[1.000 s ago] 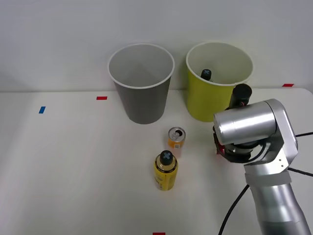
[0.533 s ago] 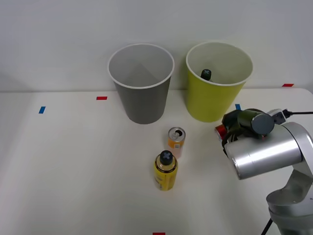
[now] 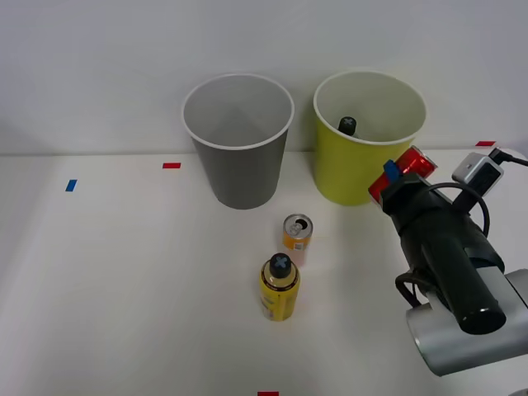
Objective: Put cans in the gray bin, plastic bottles in the light green bin
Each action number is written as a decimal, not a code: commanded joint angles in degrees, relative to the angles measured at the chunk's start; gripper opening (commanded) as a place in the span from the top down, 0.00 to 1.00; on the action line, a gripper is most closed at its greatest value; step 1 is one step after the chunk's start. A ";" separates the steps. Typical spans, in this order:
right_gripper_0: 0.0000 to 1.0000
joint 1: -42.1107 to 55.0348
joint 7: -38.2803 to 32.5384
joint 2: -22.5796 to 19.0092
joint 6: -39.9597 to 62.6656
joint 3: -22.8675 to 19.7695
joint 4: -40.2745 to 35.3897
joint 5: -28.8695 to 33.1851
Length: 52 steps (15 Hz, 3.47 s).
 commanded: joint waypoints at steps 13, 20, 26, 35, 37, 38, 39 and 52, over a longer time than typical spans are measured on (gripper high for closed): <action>0.87 -2.65 0.19 -1.08 -20.64 6.92 -5.68 11.40; 0.87 -19.09 1.69 3.23 -23.27 7.89 8.21 5.60; 0.88 -34.38 3.27 8.50 -24.06 9.29 26.05 5.69; 0.87 -47.30 4.32 10.97 -25.56 10.61 46.09 6.31; 0.88 -48.00 4.50 10.97 -25.73 10.61 47.49 6.31; 0.87 -48.00 4.41 10.97 -25.73 10.61 47.49 6.31; 0.88 -48.00 4.50 10.97 -26.00 10.61 47.49 6.31; 0.00 -46.33 0.46 7.27 -28.72 10.70 43.28 6.31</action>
